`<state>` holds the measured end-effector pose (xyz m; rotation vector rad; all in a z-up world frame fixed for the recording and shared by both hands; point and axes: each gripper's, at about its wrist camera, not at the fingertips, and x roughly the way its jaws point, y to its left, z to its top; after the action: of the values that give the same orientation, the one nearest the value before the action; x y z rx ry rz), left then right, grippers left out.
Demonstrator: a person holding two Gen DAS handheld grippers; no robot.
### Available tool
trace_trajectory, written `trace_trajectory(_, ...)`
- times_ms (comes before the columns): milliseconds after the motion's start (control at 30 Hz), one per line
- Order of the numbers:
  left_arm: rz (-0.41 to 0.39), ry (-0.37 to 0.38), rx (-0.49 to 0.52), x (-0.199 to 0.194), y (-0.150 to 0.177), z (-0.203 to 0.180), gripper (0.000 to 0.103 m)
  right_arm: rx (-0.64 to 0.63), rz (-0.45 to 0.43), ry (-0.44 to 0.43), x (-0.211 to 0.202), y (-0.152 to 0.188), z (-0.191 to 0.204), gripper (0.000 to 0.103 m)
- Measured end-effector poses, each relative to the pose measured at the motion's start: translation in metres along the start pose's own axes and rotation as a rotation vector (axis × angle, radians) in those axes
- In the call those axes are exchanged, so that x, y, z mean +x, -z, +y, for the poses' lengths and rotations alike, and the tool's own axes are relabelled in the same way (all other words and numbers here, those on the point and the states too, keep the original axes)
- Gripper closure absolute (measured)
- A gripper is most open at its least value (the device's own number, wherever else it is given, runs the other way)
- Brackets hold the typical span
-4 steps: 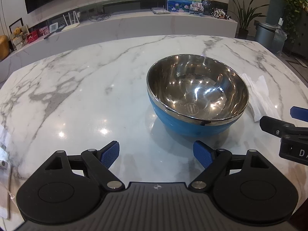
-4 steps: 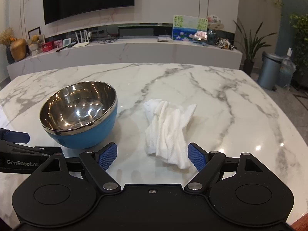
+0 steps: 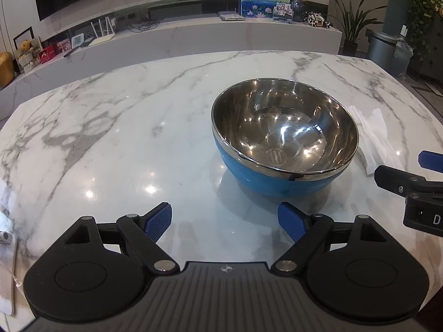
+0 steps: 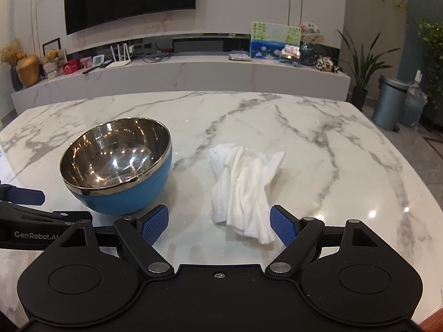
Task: Clean bowl
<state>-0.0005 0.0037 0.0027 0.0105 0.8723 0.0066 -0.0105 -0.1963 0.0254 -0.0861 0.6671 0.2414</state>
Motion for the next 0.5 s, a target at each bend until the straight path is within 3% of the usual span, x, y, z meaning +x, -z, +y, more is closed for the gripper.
trace_trajectory(500,0.004,0.002,-0.024,0.0032,-0.0021,-0.0007,0.019,0.047,-0.010,-0.011,-0.0008,-0.0004,-0.0068,0.024)
